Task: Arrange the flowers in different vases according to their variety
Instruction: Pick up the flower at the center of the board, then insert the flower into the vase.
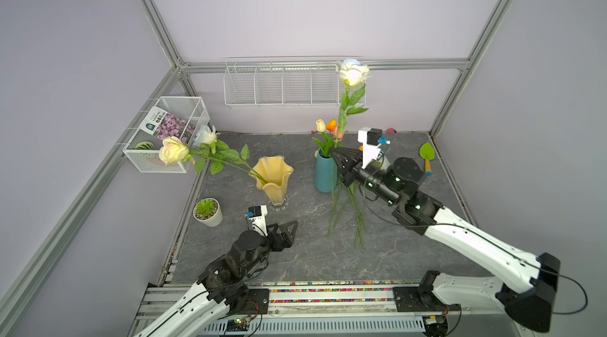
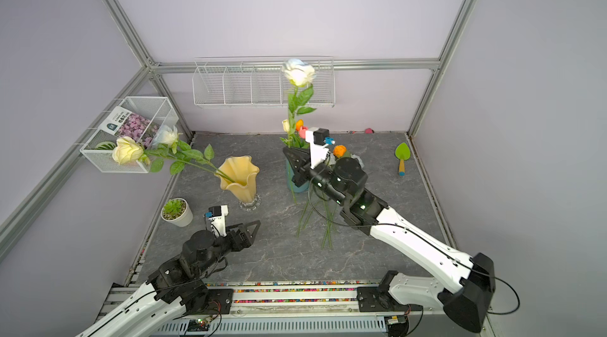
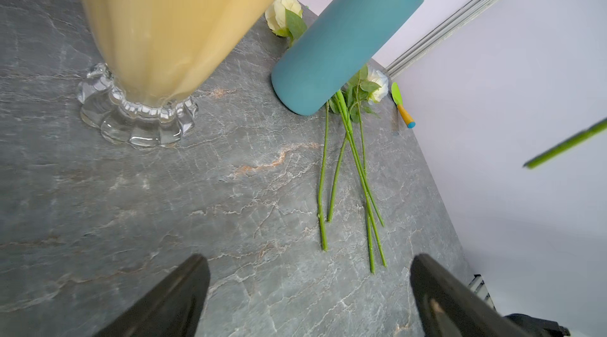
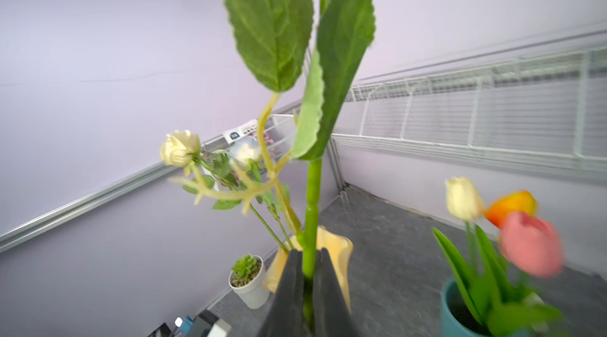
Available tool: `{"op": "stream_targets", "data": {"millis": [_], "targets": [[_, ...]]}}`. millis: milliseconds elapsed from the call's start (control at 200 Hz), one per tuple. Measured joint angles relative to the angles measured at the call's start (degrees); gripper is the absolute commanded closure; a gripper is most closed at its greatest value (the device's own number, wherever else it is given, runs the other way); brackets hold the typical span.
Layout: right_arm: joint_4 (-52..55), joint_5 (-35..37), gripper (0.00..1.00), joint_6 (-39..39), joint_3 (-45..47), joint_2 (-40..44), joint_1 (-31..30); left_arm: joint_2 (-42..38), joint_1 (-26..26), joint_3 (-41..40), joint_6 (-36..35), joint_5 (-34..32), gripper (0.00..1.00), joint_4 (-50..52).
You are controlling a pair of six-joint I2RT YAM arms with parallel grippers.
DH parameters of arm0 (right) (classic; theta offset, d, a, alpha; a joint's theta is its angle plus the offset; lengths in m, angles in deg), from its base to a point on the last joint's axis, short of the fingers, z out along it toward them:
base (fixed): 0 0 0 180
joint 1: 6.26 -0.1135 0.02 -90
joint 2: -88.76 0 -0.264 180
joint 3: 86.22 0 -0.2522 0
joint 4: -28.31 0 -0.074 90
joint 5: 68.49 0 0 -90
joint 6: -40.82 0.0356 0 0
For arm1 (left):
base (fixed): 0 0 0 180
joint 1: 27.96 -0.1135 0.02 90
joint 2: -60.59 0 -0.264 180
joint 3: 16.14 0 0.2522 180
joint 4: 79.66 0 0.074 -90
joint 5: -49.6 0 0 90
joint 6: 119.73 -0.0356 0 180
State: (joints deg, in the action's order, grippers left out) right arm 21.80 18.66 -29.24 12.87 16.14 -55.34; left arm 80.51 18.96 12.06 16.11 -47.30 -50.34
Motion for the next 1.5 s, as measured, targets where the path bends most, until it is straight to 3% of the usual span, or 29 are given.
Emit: {"op": "stream_targets", "data": {"millis": [210, 445, 735, 840, 930, 1050, 1339, 1499], "targets": [[-10.19, -3.06, 1.00, -2.27, -16.17, -18.40, -2.99, -2.38, 0.00, -0.11, 0.24, -0.37, 0.01, 1.79], [-14.08, -6.25, 1.00, -2.75, -32.44, -36.37, -3.80, -5.64, 0.00, -0.85, 0.94, -0.52, 0.02, 3.76], [-14.88, -10.45, 1.00, -2.84, -38.42, -48.19, -3.96, -8.55, 0.00, -0.96, 1.05, -0.83, 0.02, 6.05], [-14.99, -11.87, 1.00, -2.89, -35.82, -49.16, -4.09, -9.11, -0.02, -0.96, 1.07, -1.01, 0.02, 6.71], [-15.34, -12.57, 0.77, -3.41, -31.98, -49.11, -4.35, -9.57, 0.00, -0.96, 1.25, -1.27, 0.02, 7.04], [-14.91, -13.33, 0.60, -4.37, -26.80, -48.72, -4.79, -9.62, 0.00, -0.96, 1.31, -1.70, 0.02, 7.08], [-13.68, -13.11, 0.45, -6.88, -21.62, -39.28, -4.96, -7.39, 0.00, -0.94, 1.20, -2.25, 0.02, 7.06], [-10.84, -10.14, 0.44, -7.63, -18.47, -29.97, -4.96, -3.21, 0.00, 0.04, 0.15, -1.79, 0.02, 6.84]]}}
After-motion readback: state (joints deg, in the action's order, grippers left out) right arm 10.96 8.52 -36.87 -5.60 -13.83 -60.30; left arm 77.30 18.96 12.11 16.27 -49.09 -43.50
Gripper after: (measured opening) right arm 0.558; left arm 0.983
